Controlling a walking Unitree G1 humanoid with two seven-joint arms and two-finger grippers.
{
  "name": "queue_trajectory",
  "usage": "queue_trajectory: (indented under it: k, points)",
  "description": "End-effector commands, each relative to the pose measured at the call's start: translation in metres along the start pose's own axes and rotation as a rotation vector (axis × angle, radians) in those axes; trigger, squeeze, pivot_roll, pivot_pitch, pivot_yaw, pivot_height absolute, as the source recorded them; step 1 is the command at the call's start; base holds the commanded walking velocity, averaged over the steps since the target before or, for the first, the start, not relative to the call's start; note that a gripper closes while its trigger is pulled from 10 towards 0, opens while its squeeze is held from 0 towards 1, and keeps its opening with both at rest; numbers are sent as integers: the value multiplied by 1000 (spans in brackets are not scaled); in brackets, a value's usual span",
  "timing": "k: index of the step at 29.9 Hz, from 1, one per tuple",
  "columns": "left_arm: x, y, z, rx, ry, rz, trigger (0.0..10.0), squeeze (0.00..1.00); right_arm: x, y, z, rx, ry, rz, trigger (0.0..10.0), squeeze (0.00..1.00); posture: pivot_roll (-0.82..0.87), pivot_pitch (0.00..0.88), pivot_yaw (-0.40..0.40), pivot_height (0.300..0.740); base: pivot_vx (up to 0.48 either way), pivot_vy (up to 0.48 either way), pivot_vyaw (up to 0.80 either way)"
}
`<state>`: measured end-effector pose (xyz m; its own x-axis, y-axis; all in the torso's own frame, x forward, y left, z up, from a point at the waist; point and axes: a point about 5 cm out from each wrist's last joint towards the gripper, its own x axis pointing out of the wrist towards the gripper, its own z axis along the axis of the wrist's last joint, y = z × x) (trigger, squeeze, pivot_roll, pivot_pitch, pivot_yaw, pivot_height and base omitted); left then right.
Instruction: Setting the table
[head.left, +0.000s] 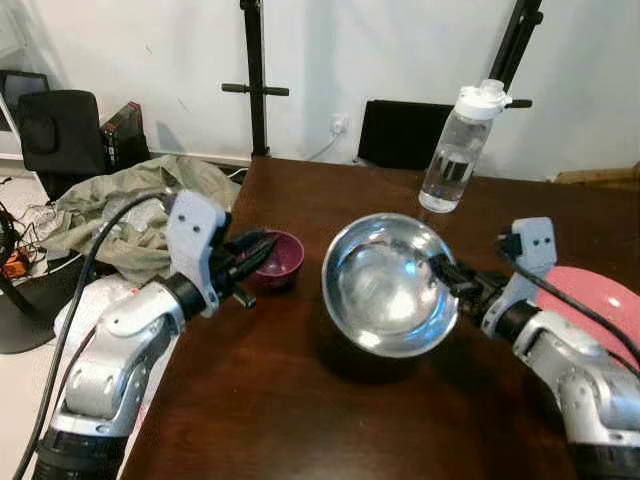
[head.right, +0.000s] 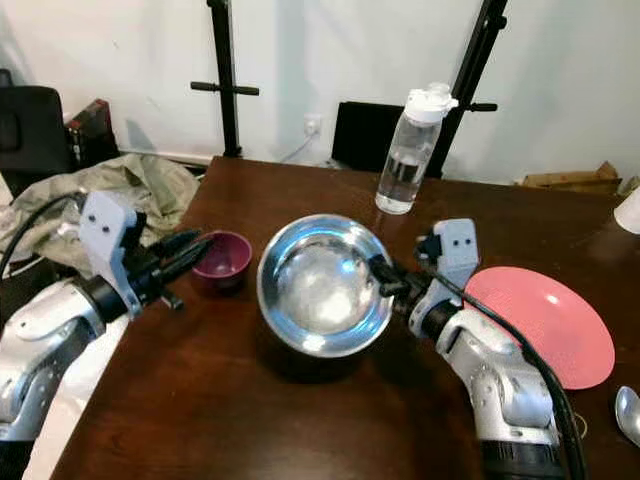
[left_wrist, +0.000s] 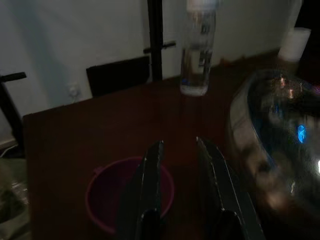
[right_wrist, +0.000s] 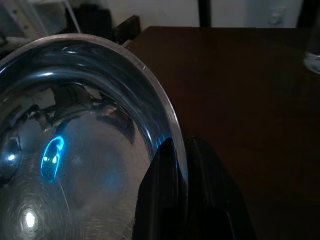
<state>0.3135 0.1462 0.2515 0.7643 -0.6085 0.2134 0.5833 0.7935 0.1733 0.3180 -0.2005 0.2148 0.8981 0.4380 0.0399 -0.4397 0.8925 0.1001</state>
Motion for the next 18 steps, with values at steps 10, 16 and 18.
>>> queue_trajectory:
  k: [10,16,18]
  points:
    - [12,-15,12,-30,-51,-57,10000,1000,7,25,10,-155,-90,-94,10000,0,76,121,83,740,0,0,0]
    - [17,-17,5,-44,-22,-66,10000,1000,10,36,22,-207,-166,-104,10000,0,75,120,87,740,0,0,0]
    - [18,-16,4,-39,-13,-59,10000,1000,10,39,25,-223,-183,-104,10000,0,75,120,87,740,0,0,0]
